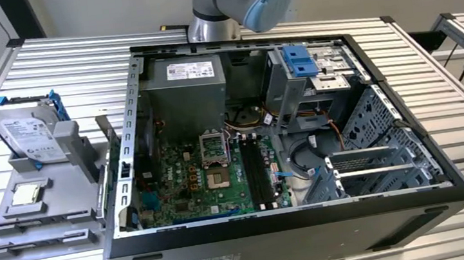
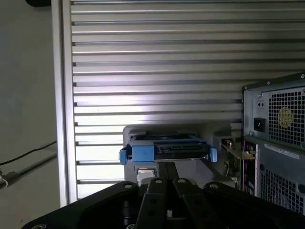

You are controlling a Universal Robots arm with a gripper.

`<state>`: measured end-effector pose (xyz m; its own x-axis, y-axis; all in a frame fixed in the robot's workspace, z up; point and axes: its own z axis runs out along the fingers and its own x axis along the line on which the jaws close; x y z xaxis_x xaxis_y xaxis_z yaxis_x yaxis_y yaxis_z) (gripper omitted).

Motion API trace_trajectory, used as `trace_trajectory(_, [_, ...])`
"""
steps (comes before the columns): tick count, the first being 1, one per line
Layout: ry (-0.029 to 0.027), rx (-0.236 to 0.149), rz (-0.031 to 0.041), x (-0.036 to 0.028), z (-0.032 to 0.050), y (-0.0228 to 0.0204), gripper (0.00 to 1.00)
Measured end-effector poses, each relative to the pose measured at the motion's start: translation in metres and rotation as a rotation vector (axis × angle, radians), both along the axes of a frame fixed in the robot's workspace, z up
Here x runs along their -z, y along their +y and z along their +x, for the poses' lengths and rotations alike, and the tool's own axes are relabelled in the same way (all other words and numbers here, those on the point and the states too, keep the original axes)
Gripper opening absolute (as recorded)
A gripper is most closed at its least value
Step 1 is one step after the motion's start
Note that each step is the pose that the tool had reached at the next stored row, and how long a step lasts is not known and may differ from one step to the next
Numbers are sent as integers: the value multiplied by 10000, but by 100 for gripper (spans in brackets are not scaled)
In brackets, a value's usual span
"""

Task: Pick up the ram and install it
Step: 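Reach for the ram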

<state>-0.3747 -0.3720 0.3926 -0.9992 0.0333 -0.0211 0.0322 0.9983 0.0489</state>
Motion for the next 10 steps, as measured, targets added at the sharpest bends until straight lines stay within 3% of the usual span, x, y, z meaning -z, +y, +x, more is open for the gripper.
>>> trace_trajectory(2, [1,1,0,2,-6,-23,0])
trace_trajectory(10, [1,1,-1,13,-48,-207,0])
